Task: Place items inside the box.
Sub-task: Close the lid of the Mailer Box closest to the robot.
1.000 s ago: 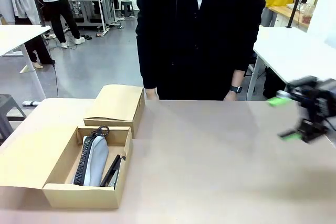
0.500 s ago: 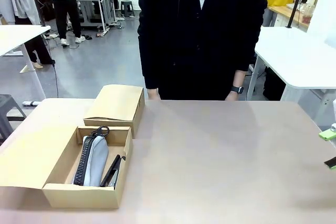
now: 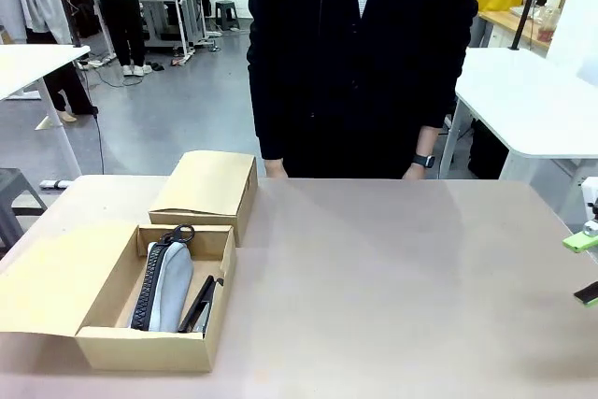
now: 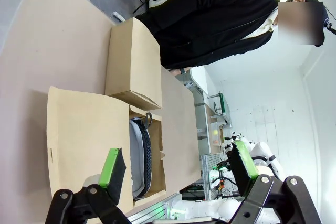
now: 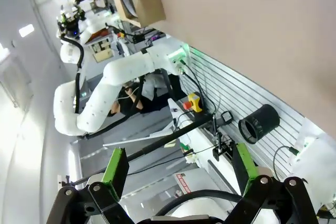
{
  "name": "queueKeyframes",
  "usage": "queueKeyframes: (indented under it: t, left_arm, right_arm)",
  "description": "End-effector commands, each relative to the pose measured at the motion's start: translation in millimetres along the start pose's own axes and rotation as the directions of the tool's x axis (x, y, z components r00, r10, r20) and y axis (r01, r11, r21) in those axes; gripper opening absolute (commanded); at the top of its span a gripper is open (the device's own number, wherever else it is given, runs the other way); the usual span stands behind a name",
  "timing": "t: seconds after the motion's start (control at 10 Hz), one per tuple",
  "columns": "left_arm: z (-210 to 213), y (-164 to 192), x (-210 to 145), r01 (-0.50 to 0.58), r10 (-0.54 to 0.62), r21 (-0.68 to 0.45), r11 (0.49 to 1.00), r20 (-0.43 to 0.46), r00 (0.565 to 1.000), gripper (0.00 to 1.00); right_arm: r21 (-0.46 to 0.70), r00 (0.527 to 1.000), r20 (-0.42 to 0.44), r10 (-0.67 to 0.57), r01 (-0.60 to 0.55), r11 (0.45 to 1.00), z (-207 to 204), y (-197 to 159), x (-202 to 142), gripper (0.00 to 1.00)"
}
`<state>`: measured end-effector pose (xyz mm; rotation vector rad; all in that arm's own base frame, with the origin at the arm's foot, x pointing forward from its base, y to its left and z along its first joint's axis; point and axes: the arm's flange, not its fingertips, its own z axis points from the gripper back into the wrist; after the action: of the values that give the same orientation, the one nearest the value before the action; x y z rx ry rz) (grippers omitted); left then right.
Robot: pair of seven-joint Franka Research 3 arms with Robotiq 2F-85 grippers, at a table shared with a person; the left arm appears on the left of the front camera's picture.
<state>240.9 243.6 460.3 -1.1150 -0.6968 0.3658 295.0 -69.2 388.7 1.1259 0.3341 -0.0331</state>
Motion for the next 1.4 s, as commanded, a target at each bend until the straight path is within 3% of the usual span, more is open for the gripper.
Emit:
queueKeyframes:
  t: [0.0,0.2,0.3,0.4,0.5,0.6,0.7,0.9,1.0,1.1,1.3]
  left_arm:
    - [0,-1,0,0.018,-0.018,-0.020,1.000,0.011,1.000,1.00]
    - [0,0,0,0.000,0.000,0.000,1.000,0.000,1.000,1.00]
    - [-32,-23,-12,0.337,-0.338,-0.028,0.941,-0.067,0.939,1.00]
    - [-74,-49,-31,0.713,-0.713,0.005,0.701,-0.036,0.701,1.00]
    - [-100,-70,-50,0.837,-0.846,-0.121,0.533,-0.044,0.532,1.00]
    - [-118,-84,-64,0.926,-0.938,-0.168,0.337,0.020,0.345,1.00]
    - [-130,-85,-70,0.983,-0.983,-0.133,0.125,0.121,0.141,1.00]
    - [-135,-74,-64,0.983,-0.961,-0.023,-0.183,0.216,-0.174,1.00]
    - [-134,-63,-64,0.955,-0.938,-0.009,-0.295,0.192,-0.288,1.00]
    - [-133,-49,-71,0.943,-0.938,-0.073,-0.324,0.154,-0.310,1.00]
    - [-128,-8,-70,0.911,-0.916,-0.110,-0.397,-0.005,-0.400,1.00]
  right_arm:
    - [0.008,1.000,0.001,-0.020,0.020,1.000,3,7,1,1.00]
    - [0.008,1.000,0.001,-0.020,0.020,1.000,3,7,1,1.00]
    - [0.008,1.000,0.001,-0.020,0.020,1.000,3,7,1,1.00]
    - [0.008,1.000,0.001,-0.020,0.020,1.000,3,7,1,1.00]
    - [0.008,1.000,0.001,-0.020,0.020,1.000,3,7,1,1.00]
    - [0.008,1.000,0.001,-0.020,0.020,1.000,3,7,1,1.00]
    - [0.008,1.000,0.001,-0.020,0.020,1.000,3,7,1,1.00]
    - [0.008,1.000,0.001,-0.020,0.020,1.000,3,7,1,1.00]
    - [0.008,1.000,0.001,-0.020,0.020,1.000,3,7,1,1.00]
    - [0.008,1.000,0.001,-0.020,0.020,1.000,3,7,1,1.00]
    - [0.008,1.000,0.001,-0.020,0.020,1.000,3,7,1,1.00]
